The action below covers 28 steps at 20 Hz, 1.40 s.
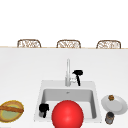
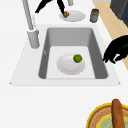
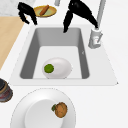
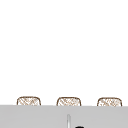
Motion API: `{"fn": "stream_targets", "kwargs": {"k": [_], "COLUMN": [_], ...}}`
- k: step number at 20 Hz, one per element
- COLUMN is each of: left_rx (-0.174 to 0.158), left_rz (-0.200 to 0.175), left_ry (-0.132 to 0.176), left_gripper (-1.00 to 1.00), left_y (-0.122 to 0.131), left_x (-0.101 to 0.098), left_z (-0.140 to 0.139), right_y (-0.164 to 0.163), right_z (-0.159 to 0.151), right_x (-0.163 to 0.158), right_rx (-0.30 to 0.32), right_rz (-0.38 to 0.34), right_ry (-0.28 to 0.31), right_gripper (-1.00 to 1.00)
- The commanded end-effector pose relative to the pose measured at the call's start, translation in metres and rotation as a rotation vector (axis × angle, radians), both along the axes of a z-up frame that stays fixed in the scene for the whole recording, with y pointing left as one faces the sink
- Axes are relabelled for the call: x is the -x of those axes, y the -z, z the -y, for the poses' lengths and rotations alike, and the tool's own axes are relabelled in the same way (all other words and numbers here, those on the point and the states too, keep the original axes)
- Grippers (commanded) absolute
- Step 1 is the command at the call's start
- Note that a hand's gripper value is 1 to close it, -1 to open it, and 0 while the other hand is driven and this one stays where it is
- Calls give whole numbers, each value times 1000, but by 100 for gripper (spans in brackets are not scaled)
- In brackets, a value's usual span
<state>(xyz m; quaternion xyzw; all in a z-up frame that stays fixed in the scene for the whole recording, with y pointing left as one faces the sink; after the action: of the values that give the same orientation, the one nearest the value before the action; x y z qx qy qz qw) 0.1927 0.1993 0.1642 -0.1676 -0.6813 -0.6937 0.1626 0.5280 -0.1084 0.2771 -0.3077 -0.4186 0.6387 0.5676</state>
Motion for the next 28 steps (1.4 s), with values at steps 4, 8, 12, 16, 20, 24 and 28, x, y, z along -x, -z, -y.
{"fn": "stream_targets", "kwargs": {"k": [4, 8, 12, 16, 20, 24, 28], "left_rx": [0, 0, 0, 0, 0, 0, 0], "left_rz": [0, 0, 0, 0, 0, 0, 0], "left_ry": [0, 0, 0, 0, 0, 0, 0], "left_gripper": [0, 0, 0, 0, 0, 0, 0], "left_y": [0, 0, 0, 0, 0, 0, 0], "left_x": [0, 0, 0, 0, 0, 0, 0], "left_z": [0, 0, 0, 0, 0, 0, 0], "right_y": [18, 27, 39, 47, 59, 66, 67], "right_z": [-12, -19, -19, -22, -25, -24, -24], "right_x": [-30, -48, -67, -81, -95, -107, -104], "right_rx": [113, 157, 178, 180, 176, 164, 171], "right_rz": [-164, -252, -333, -409, -514, -560, -534], "right_ry": [3, 10, 11, 9, 16, 17, -2], "right_gripper": [-100, -100, -100, -100, -100, -100, -100]}}
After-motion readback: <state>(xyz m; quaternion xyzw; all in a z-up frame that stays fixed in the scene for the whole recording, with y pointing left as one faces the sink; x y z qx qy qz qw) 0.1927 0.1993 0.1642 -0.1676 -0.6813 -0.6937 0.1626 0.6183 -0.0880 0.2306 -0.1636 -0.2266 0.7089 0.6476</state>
